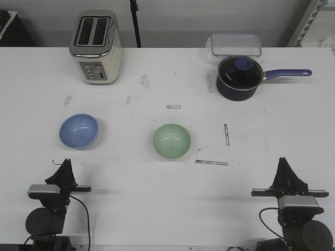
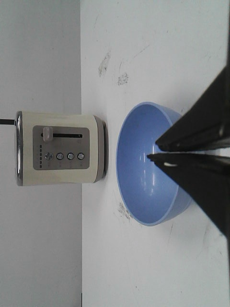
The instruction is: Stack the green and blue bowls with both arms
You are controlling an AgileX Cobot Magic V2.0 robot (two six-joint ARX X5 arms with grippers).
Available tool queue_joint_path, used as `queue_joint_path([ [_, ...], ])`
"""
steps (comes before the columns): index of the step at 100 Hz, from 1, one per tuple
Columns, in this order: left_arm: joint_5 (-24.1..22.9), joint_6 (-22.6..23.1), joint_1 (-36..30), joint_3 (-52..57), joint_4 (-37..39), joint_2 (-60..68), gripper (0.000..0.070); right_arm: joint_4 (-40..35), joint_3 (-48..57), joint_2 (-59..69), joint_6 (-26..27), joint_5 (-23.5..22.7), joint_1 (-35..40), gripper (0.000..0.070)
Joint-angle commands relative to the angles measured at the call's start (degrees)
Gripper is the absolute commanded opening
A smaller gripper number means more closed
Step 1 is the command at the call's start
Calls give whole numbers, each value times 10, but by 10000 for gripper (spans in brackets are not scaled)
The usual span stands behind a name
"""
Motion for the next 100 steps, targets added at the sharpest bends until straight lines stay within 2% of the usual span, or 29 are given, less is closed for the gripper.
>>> queue_joint_path([
  [1,0,1,0,-12,7,-1,3,5,2,-1,5,0,1,10],
  [40,0,0,0,-12,7,-1,3,5,2,-1,5,0,1,10],
  [66,1,-63,0,9,60,-1,1,5,2,-1,5,0,1,10],
  [88,0,-49,0,117,2,42,2,5,2,-1,5,0,1,10],
  [100,0,-16,0,192,-21,101,1,5,2,-1,5,0,1,10],
])
